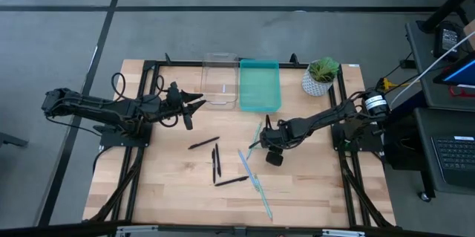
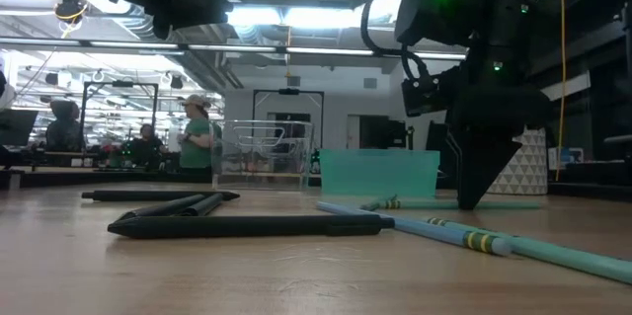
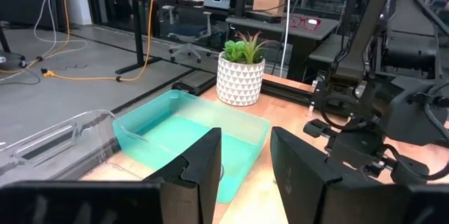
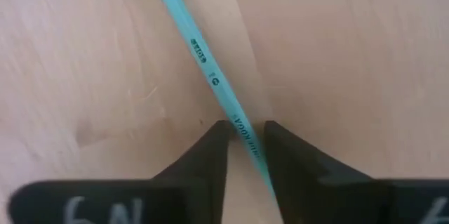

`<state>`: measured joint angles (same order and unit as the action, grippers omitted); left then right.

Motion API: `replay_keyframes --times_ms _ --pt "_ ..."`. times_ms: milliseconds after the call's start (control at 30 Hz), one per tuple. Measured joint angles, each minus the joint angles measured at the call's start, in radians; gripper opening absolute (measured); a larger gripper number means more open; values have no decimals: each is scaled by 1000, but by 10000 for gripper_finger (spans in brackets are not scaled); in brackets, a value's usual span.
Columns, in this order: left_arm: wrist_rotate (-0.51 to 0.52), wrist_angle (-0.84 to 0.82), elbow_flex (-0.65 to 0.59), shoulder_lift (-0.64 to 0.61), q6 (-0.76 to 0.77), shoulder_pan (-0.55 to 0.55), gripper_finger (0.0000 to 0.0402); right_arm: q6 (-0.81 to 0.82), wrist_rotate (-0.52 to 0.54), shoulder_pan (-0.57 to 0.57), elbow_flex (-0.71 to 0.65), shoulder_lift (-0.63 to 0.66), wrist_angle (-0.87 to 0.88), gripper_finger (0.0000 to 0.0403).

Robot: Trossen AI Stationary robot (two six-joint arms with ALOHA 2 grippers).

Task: Sort pens & pencils
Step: Put the light blue pencil into the light blue bin

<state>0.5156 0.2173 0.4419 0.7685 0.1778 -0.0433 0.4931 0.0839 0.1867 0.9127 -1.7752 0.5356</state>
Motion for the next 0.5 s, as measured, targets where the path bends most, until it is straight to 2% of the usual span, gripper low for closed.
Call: replay_keyframes --times_ms 300,500 --pt "0 0 0 0 0 0 118 24 -1 14 0 0 -10 25" --pt "0 0 0 0 0 0 118 26 -3 14 0 0 -9 17"
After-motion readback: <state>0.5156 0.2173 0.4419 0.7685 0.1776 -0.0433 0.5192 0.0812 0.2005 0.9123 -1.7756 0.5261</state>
